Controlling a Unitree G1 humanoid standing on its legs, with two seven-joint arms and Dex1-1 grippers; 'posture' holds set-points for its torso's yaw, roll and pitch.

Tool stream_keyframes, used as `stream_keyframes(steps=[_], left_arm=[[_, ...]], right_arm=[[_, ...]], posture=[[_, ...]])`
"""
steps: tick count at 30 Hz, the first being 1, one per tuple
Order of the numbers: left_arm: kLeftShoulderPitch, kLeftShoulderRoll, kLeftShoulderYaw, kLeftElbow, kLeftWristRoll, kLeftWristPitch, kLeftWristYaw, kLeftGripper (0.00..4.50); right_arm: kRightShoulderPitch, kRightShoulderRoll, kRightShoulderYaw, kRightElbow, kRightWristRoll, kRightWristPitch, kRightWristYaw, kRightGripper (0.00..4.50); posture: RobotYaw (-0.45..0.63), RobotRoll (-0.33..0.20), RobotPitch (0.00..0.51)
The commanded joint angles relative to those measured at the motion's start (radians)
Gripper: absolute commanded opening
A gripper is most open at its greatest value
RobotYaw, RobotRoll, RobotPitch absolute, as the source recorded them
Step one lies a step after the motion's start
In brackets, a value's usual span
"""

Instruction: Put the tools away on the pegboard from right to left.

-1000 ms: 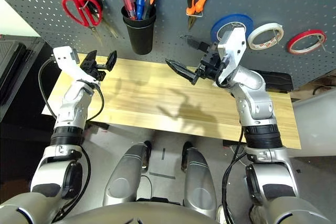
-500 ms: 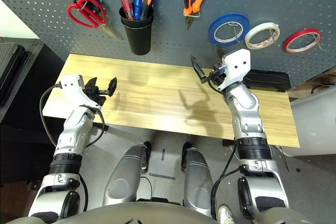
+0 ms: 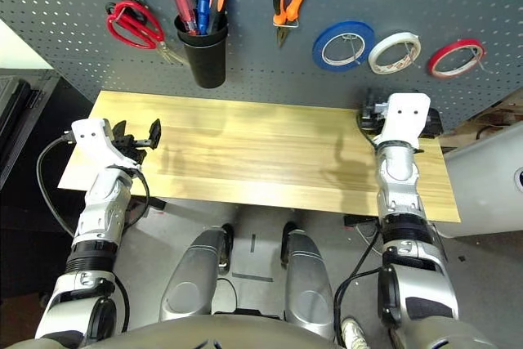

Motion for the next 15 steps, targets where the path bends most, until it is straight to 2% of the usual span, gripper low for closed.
stream_keyframes(steps=[1,15], left_arm=[[-0.004,0.004,0.013,0.036,0.001,-0.016,0.005,4.45],[-0.022,0.039,0.045,-0.004,-0.009,-0.038,0.003,4.45]], right_arm=[[-0.007,-0.028,-0.028,0.066,0.004,-0.031,-0.038,4.5],[-0.071,-0.062,-0.041,0.213,0.034,-0.117,-0.043,4.5]], posture=[[0.12,0.0,0.195],[0.14,0.0,0.212]])
